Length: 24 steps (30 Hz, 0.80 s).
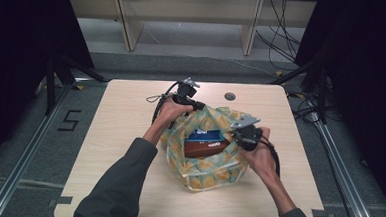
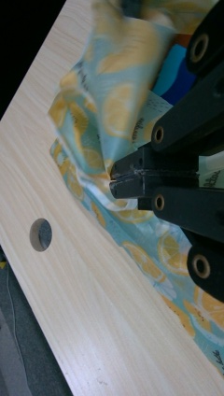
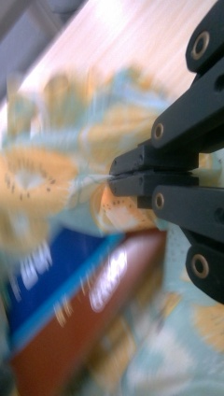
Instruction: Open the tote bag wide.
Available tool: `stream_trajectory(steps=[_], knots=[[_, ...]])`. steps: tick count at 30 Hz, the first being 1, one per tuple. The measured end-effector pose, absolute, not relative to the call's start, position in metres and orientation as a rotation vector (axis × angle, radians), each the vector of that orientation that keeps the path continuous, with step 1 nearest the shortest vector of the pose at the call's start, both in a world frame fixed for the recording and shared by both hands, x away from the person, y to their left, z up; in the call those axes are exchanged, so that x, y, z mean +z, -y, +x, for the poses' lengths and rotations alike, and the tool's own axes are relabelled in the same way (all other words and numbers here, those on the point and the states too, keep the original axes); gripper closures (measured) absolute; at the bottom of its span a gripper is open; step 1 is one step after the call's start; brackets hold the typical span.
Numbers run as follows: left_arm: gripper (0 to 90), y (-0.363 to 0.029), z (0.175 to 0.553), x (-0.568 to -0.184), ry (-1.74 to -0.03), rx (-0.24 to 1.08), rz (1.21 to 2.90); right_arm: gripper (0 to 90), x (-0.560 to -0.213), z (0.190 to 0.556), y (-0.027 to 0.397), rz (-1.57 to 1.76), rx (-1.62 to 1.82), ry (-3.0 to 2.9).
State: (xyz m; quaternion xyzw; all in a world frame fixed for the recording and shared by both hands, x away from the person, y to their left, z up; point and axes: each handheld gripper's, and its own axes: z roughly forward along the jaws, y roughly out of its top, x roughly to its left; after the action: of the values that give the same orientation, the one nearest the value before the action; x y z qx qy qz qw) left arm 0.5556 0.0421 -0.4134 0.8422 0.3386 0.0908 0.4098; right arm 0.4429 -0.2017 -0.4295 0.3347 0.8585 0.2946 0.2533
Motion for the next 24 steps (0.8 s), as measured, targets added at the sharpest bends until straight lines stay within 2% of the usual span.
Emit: stream_trajectory(steps=[5, 10, 11, 12, 16, 20, 22, 24], knots=[[89.3, -0.037, 0.556, -0.419, -0.832, 0.216, 2.135, 89.8, -0.433, 0.462, 0.237, 1.106, 0.968, -2.223], [86.0, -0.029, 0.557, -0.43, -0.823, 0.215, 2.202, 89.1, -0.463, 0.477, 0.244, 1.199, 0.924, -2.252], [84.0, -0.029, 0.556, -0.43, -0.786, 0.228, 2.254, 89.0, -0.482, 0.481, 0.241, 1.215, 0.872, -2.298], [81.8, -0.029, 0.553, -0.429, -0.806, 0.23, 2.219, 89.0, -0.487, 0.482, 0.241, 1.218, 0.868, -2.301], [70.0, -0.036, 0.537, -0.416, -0.771, 0.303, 2.227, 88.9, -0.482, 0.481, 0.242, 1.224, 0.864, -2.297], [60.0, -0.056, 0.491, -0.4, -0.74, 0.357, 2.24, 88.7, -0.478, 0.48, 0.244, 1.217, 0.88, -2.297], [53.7, -0.059, 0.483, -0.402, -0.734, 0.365, 2.255, 88.7, -0.477, 0.479, 0.243, 1.243, 0.877, -2.304], [51.2, -0.066, 0.472, -0.407, -0.8, 0.341, 2.239, 88.7, -0.477, 0.479, 0.242, 1.242, 0.88, -2.303]])
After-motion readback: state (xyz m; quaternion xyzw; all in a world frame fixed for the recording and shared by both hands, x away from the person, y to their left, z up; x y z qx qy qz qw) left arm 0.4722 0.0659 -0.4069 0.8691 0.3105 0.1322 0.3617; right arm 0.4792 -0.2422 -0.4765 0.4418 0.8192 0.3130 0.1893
